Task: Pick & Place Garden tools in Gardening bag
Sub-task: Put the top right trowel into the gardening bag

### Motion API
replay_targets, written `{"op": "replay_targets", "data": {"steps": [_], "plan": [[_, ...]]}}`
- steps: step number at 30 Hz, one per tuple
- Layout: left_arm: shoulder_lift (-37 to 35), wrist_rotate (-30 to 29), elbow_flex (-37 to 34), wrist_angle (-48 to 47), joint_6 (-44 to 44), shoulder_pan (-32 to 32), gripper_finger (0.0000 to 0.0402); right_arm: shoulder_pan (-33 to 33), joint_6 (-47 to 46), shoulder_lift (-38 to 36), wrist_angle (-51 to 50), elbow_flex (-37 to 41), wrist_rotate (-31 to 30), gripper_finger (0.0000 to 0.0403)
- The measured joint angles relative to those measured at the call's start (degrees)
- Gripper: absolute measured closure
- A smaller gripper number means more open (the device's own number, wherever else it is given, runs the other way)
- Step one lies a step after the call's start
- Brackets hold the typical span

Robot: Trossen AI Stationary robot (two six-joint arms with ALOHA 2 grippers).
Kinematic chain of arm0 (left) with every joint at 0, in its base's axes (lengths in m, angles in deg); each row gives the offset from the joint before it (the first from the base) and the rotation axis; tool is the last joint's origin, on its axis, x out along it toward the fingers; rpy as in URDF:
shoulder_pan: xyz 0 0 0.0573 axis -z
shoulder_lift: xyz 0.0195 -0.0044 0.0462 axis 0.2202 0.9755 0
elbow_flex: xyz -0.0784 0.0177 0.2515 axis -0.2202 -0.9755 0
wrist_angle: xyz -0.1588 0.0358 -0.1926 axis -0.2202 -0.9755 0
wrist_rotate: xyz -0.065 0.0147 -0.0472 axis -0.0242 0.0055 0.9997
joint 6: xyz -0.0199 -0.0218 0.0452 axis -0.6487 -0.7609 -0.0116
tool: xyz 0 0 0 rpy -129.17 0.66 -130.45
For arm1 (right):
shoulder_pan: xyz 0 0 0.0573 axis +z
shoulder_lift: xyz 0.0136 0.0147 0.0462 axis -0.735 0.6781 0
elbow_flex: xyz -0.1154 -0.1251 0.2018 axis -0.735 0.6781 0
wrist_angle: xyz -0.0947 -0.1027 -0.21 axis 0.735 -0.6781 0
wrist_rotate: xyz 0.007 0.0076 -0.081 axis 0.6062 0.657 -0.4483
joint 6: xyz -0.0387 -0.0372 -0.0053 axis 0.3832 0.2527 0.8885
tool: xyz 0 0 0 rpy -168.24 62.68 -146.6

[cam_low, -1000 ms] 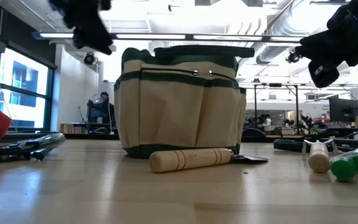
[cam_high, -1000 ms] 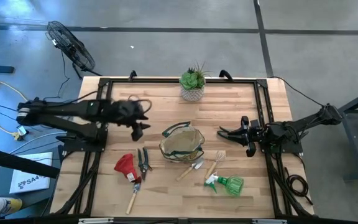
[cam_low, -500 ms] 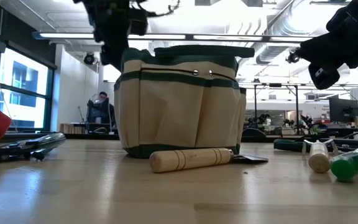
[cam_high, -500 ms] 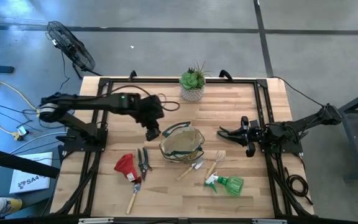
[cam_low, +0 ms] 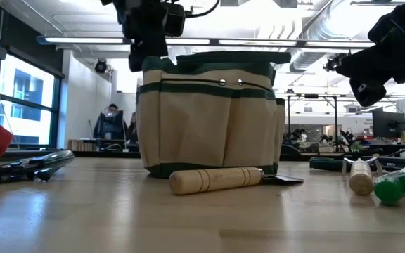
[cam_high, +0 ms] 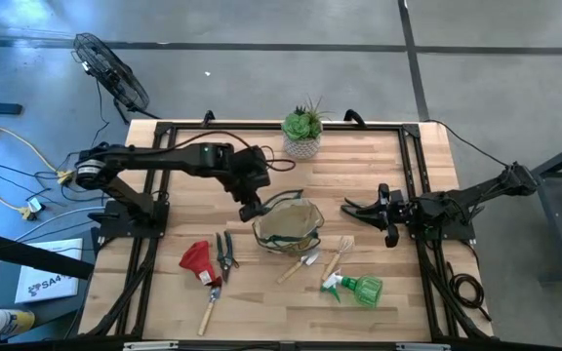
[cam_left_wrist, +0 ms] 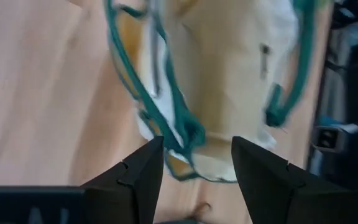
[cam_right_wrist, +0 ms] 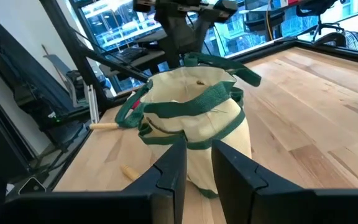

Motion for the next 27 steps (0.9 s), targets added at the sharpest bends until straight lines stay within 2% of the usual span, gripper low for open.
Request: {"op": "replay_targets", "data": {"steps": [4, 14, 27], "plan": [[0.0, -4.8, 2.1, -1.4, 1.4, 0.0, 0.0217, 0.0, 0.1, 0.0, 0.0, 0.0, 0.0, 0.0335], [0.6, -7.1, 3.4, 2.3, 2.0, 0.0, 0.0217, 0.0, 0.4, 0.0, 0.0, 0.0, -0.1, 0.0335], [8.4, -5.7, 3.3, 1.3, 7.6, 0.7, 0.0217, 0.0, 0.1, 0.0, 0.0, 0.0, -0.1, 0.0335]]}}
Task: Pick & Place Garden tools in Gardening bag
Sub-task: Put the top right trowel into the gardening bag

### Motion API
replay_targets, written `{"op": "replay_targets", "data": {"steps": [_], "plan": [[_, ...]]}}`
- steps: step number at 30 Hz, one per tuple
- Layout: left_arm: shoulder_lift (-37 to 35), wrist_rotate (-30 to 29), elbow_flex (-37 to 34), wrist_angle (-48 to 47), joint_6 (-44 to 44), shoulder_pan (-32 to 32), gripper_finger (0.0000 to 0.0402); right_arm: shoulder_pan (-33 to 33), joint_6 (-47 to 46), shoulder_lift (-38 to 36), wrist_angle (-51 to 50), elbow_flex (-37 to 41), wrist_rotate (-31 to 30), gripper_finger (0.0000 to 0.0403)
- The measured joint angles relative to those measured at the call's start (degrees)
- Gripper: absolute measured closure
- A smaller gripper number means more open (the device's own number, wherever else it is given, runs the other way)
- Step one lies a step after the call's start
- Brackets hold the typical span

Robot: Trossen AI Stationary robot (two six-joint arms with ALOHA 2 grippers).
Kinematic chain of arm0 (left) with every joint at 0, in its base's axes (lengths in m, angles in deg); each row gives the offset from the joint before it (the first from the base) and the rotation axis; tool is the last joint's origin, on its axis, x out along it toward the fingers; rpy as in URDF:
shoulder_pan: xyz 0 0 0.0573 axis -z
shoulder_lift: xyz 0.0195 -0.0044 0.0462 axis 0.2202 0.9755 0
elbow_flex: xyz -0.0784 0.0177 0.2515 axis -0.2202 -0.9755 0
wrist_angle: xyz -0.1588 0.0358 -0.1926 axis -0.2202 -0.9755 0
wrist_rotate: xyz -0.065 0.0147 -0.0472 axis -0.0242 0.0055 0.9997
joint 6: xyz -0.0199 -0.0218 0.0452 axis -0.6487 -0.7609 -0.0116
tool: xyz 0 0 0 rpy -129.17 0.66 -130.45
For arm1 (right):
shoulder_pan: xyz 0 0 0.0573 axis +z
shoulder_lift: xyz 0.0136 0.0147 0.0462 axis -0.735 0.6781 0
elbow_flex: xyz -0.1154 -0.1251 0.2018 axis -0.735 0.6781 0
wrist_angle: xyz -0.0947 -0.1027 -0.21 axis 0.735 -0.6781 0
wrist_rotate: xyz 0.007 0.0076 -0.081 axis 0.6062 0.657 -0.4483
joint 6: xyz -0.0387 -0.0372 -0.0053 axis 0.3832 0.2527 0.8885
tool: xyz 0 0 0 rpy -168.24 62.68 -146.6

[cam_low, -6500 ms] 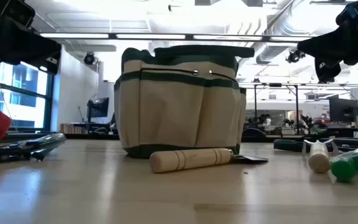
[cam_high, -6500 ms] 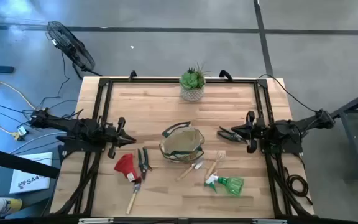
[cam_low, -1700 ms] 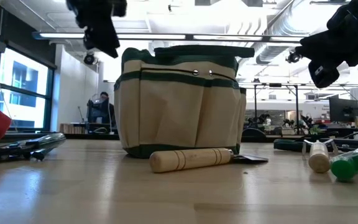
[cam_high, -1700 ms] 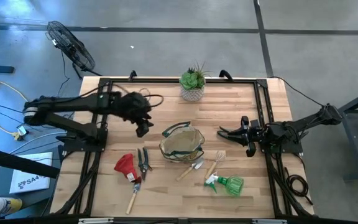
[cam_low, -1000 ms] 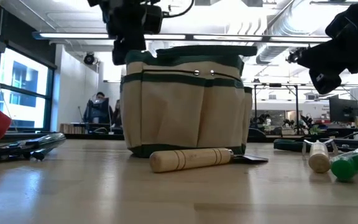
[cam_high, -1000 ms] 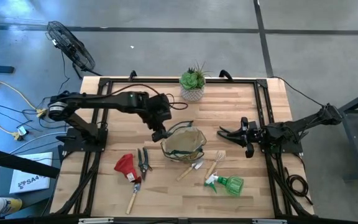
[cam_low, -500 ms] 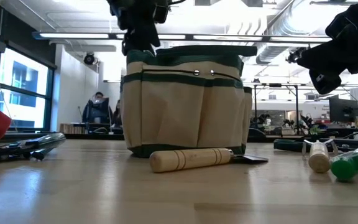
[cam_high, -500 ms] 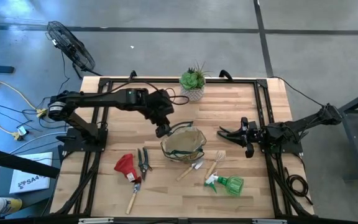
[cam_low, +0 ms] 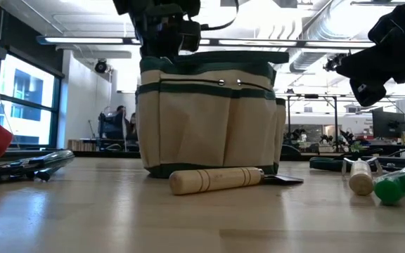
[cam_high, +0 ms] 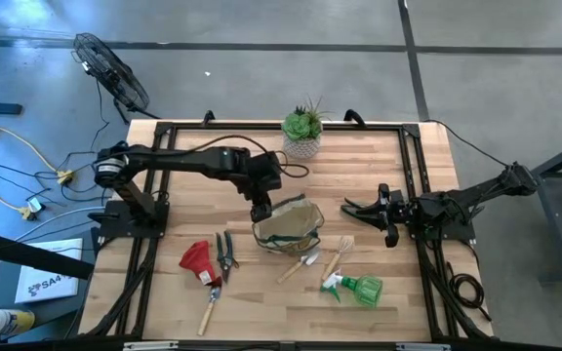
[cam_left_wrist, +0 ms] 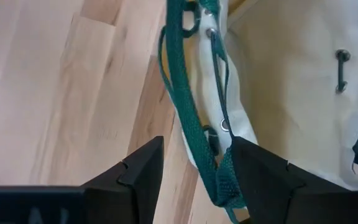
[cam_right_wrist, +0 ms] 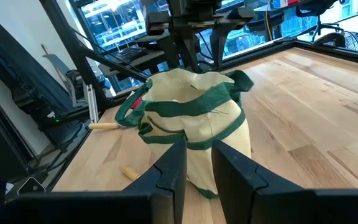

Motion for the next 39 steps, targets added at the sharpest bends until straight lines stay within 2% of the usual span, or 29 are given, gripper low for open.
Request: {"op": "replay_targets", "data": {"steps": [4, 9, 19, 26, 39], "plan": [[0.0, 1.0, 0.0, -0.3, 0.0, 0.0, 0.0217, 0.0, 0.0, 0.0, 0.0, 0.0, 0.0, 0.0335], [-1.4, -2.2, 0.7, -0.6, 2.7, 0.0, 0.0217, 0.0, 0.1, 0.0, 0.0, 0.0, 0.0, 0.0335], [-1.6, -1.2, 4.9, -2.0, 3.0, 1.9, 0.0217, 0.0, 0.1, 0.0, -0.6, 0.0, 0.0, 0.0335], [0.1, -4.8, 4.9, -3.9, 1.8, 2.4, 0.0217, 0.0, 0.0, 0.0, -0.5, 0.0, 0.0, 0.0335], [3.6, -2.1, 4.9, -1.9, -0.7, 2.5, 0.0217, 0.0, -0.1, 1.1, -1.9, 0.0, -0.2, 0.0335]]}}
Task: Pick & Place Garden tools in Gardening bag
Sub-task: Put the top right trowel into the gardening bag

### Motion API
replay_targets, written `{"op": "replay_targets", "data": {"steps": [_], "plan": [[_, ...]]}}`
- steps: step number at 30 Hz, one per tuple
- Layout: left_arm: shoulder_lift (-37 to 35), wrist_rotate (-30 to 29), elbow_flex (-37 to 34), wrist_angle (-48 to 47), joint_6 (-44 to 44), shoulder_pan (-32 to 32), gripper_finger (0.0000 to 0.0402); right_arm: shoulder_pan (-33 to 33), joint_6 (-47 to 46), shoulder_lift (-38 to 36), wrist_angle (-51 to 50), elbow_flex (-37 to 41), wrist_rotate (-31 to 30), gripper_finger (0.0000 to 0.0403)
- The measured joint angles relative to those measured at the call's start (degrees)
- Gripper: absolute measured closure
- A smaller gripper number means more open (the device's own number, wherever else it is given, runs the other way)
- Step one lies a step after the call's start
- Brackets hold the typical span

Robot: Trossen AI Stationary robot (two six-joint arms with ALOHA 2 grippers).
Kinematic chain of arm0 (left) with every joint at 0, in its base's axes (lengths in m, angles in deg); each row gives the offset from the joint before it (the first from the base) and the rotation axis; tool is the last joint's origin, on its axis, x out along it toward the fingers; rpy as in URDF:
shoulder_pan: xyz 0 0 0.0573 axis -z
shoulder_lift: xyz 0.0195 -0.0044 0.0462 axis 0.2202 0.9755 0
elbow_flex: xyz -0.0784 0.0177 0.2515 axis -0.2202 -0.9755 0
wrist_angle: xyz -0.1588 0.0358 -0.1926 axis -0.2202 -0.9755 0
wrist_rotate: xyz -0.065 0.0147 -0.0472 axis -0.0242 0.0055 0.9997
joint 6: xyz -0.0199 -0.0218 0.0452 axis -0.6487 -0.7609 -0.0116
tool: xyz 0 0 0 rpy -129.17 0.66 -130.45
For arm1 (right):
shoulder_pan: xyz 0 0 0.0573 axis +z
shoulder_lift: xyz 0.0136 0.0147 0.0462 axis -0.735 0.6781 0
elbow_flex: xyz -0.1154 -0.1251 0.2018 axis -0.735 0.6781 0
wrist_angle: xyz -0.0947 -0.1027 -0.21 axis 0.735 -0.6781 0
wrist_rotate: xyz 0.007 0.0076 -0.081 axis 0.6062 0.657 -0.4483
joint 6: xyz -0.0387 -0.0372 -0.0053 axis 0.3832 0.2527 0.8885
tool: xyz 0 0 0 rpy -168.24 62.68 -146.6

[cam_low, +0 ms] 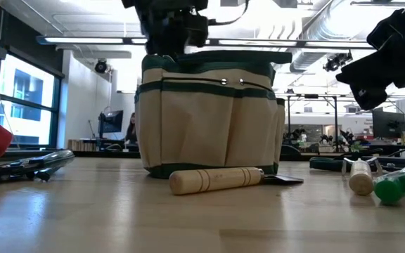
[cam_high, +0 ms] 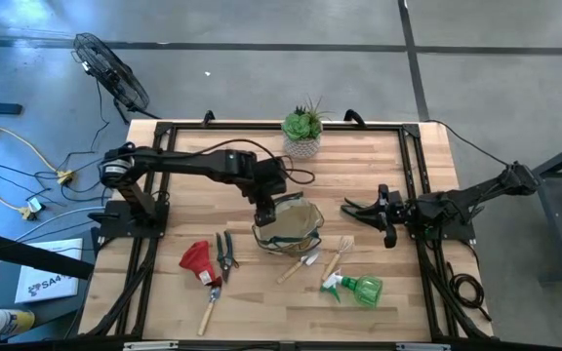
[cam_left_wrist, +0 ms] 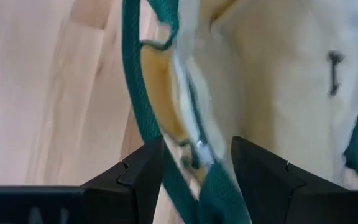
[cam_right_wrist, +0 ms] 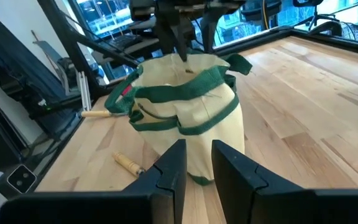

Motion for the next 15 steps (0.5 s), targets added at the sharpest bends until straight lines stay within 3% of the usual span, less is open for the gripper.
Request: {"op": "replay_targets", "data": {"steps": [15], "plan": [[1.3, 1.2, -0.2, -0.8, 0.9, 0.3, 0.0217, 0.0, -1.5, 2.0, 0.2, 0.0, 0.0, 0.0335]]}}
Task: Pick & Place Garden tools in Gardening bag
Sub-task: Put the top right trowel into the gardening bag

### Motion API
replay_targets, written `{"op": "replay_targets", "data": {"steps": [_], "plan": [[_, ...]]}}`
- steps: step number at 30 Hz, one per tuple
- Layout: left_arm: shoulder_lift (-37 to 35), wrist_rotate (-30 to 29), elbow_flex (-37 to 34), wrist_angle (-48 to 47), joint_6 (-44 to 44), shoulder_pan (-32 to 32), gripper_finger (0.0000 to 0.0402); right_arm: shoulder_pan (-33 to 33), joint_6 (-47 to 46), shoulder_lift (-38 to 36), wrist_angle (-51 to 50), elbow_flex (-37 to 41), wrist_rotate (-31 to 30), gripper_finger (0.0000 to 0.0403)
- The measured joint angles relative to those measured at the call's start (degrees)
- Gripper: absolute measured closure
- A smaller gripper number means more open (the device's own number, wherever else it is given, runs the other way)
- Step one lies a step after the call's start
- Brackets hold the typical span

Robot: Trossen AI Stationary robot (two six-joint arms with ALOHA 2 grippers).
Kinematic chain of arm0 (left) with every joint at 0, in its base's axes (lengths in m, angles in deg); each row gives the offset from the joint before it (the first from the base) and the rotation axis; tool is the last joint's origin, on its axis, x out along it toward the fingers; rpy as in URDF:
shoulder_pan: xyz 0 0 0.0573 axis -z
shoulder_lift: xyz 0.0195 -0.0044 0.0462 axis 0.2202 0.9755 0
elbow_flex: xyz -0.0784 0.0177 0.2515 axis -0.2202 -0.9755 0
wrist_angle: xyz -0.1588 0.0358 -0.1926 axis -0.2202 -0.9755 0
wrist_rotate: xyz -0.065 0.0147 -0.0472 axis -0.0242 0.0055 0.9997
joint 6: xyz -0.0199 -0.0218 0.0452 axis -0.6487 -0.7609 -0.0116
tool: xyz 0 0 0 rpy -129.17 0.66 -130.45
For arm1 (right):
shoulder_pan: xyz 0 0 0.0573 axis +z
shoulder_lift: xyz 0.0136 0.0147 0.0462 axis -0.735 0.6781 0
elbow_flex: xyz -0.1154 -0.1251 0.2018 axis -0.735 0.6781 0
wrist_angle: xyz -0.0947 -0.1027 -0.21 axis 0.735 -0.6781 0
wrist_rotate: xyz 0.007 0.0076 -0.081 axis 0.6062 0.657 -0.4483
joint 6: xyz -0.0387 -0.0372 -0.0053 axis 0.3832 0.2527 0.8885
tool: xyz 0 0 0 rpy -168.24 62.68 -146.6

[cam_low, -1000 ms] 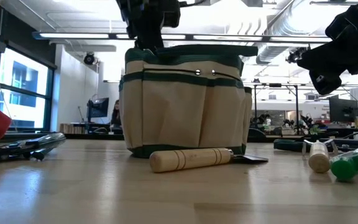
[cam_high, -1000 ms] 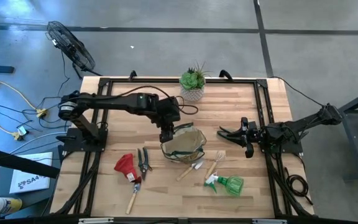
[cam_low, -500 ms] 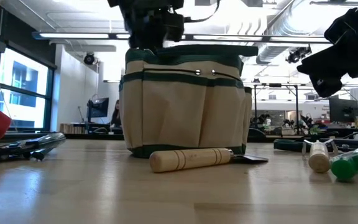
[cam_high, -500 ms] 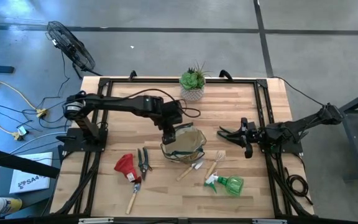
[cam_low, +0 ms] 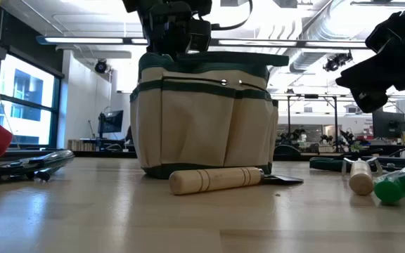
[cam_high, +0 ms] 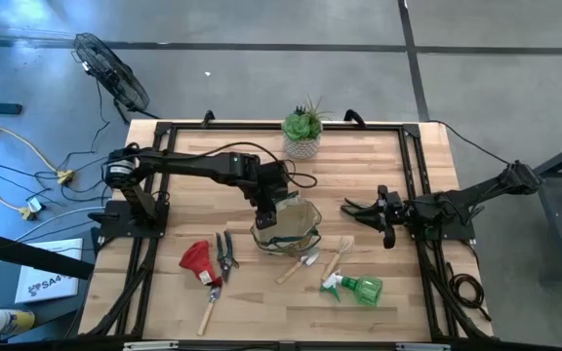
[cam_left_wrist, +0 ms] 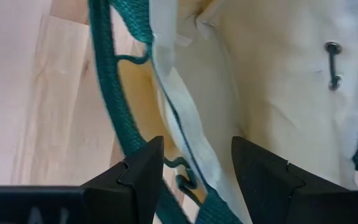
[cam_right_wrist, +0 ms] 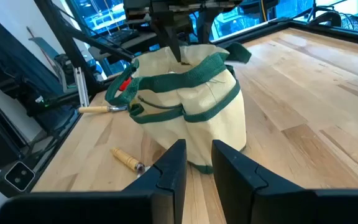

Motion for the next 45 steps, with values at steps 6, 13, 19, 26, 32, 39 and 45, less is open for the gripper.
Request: {"op": "replay_targets", "data": {"steps": [6, 13, 19, 26, 32, 39, 45], "plan": [[0.0, -0.7, 0.0, 0.1, 0.0, 0.7, 0.0217, 0.0, 0.0, 0.1, 0.0, 0.0, 0.0, 0.0335], [1.6, -1.6, 0.0, 0.9, 1.1, 2.3, 0.0217, 0.0, -1.5, 0.1, 0.0, 0.0, 0.2, 0.0335], [5.4, -2.3, -0.1, 0.5, 1.3, 2.9, 0.0220, 0.0, -1.9, 0.4, 0.8, 0.0, 0.4, 0.0335], [5.7, -3.2, 0.0, 0.5, 1.3, 2.9, 0.0310, 0.0, -2.8, 0.7, 0.5, 0.0, 0.6, 0.0335], [5.7, -2.2, -0.1, -0.1, 2.8, 2.9, 0.0396, 0.0, -2.6, 1.0, 1.1, 0.0, 2.6, 0.0335], [5.1, -4.1, -0.1, 0.0, 2.8, 2.3, 0.0400, 0.0, 6.7, 1.7, 11.9, 0.0, 13.9, 0.0335], [5.0, -15.5, 0.2, -0.8, 5.9, 3.3, 0.0401, 0.5, 11.1, 6.1, 19.8, 0.0, 16.8, 0.0350]]}}
